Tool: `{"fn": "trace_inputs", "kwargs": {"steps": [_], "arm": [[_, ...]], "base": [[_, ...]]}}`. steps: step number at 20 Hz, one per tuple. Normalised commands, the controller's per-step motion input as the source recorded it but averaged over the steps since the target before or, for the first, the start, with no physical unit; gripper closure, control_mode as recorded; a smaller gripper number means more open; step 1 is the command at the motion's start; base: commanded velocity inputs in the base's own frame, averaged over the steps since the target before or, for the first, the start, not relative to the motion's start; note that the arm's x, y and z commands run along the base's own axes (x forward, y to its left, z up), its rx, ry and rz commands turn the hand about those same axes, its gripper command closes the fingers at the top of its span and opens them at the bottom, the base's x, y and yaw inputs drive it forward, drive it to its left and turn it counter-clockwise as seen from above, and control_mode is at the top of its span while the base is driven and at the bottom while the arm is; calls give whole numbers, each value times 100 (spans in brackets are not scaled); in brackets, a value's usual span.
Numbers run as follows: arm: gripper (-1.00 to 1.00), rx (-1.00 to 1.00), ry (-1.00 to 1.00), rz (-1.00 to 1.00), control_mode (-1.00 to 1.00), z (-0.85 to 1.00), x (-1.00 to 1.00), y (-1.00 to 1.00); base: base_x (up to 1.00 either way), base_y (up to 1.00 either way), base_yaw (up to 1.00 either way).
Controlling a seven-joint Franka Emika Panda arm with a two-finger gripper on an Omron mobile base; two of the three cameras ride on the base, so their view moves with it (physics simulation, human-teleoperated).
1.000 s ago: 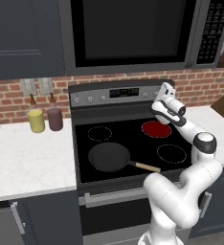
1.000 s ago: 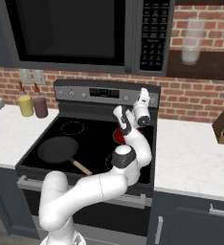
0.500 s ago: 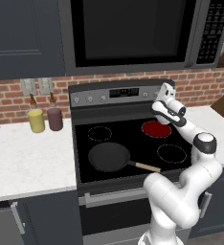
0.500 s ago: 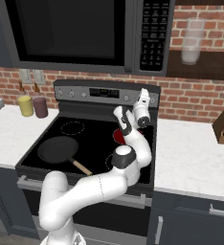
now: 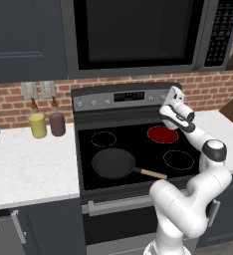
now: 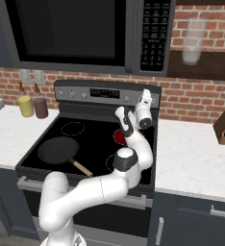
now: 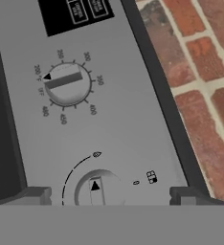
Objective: Turn off the rear right burner of the stove.
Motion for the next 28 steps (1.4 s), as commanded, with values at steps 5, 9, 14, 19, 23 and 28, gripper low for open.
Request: {"fn": "trace_inputs", "kwargs": {"steps": [5, 9, 14, 19, 23, 28], "arm": [[-100, 0, 0, 0, -100, 0, 0, 0], [100, 0, 1, 0, -100, 0, 1, 0], [100, 0, 4, 0, -100, 0, 25, 0], [100, 0, 5, -3, -100, 0, 35, 0], [100, 0, 3, -5, -100, 0, 26, 0], [100, 2, 0, -12, -100, 0, 6, 0]], "base": [[0, 0, 0], [0, 0, 0], [0, 0, 0], [0, 0, 0], [0, 0, 0], [0, 0, 0]]}}
